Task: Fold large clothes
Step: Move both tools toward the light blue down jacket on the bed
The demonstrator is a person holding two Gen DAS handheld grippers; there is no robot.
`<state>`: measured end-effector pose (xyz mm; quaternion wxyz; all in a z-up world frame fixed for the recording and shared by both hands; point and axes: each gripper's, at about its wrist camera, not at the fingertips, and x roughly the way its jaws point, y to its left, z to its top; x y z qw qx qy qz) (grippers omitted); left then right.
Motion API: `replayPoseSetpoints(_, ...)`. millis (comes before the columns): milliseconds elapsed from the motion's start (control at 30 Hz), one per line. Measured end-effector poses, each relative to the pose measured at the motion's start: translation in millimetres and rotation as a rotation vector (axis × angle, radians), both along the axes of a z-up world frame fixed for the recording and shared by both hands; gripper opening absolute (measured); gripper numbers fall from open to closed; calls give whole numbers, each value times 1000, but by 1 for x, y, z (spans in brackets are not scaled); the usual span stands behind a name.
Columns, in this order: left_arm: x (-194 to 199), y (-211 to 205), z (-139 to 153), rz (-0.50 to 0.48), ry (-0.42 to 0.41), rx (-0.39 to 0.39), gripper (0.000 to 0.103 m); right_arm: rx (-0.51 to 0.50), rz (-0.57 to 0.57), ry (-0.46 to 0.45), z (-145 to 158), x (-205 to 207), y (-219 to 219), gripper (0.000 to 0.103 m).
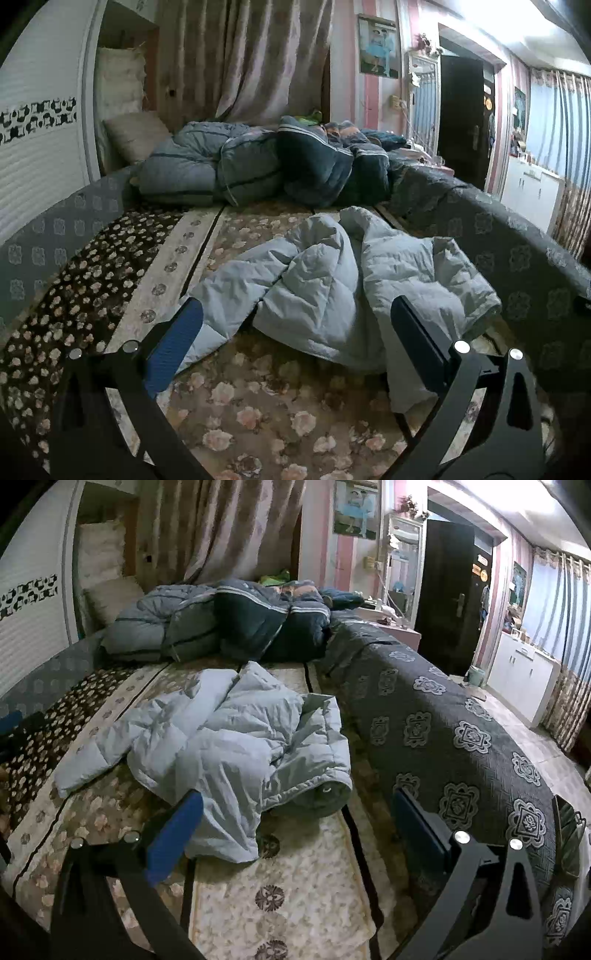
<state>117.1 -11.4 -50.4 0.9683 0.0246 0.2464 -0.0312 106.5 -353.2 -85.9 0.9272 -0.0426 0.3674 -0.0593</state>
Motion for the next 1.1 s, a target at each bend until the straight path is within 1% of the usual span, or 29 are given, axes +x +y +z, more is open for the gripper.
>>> replayPoseSetpoints(67,0,2,-4,6,6,15,100,6,-8,8,-3,1,-2,101)
replayPoseSetpoints(167,1,6,-10,29,30,8,100,8,-14,-2,-4,-2,0,101)
replayPoseSetpoints(300,0,12,-17,40,50,22,100,8,-3,-10,-3,-9,5,101)
replayPoseSetpoints(433,-1,21,-19,47,66,7,100,-14,-7,-6,-4,-11,9,101)
replayPoseSetpoints(633,-6,23,-21,50,59,9,100,19,-10,-15,-2,-15,7,101)
replayPoseSetpoints(800,-6,23,-22,51,56,7,100,12,-20,-11,-3,-16,6,101)
replayPoseSetpoints(1100,0,30,-18,41,65,5,100,34,-22,-12,-1,-14,6,101)
